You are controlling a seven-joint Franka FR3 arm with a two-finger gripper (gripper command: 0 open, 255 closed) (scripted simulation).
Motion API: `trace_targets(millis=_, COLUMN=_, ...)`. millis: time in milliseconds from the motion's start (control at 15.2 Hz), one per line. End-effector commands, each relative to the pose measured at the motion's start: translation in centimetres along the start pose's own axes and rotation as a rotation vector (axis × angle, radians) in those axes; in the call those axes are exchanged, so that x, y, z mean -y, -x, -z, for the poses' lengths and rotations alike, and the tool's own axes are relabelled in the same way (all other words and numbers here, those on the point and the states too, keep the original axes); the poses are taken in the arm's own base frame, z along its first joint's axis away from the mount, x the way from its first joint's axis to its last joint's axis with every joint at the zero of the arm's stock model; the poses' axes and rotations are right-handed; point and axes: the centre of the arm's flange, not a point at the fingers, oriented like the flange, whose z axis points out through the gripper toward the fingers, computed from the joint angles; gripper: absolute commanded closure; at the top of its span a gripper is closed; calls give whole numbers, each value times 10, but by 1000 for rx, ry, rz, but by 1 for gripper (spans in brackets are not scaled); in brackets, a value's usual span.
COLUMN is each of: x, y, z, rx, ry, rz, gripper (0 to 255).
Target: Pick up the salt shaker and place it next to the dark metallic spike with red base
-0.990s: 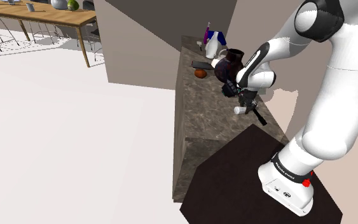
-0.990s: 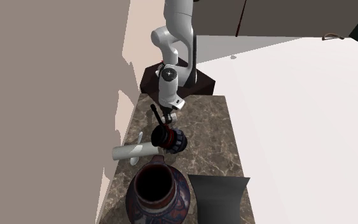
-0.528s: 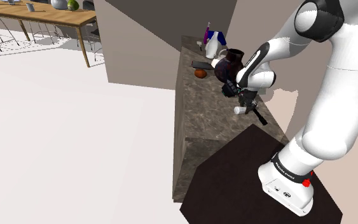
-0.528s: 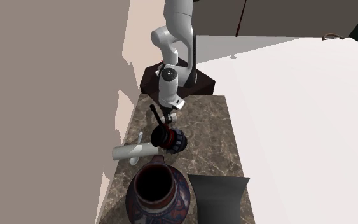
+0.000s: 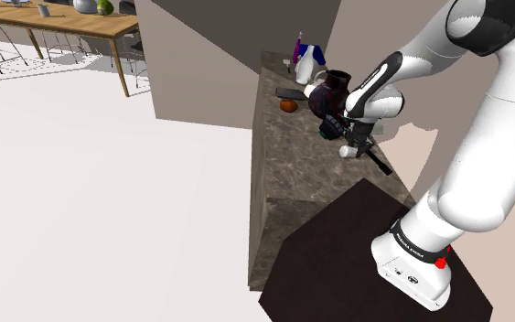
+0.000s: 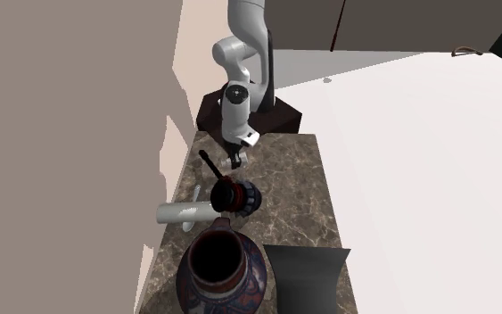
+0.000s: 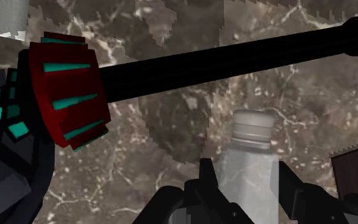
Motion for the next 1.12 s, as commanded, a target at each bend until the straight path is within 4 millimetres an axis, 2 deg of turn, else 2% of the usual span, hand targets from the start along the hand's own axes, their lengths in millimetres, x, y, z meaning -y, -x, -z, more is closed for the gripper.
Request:
trace_targets(millis=0, x=2, y=1, z=11, rx=0, ry=-1, rz=0, gripper=255)
trace_targets(millis=1056, x=11, y=7, z=95, rx=0, ry=-1, rz=0, gripper=255)
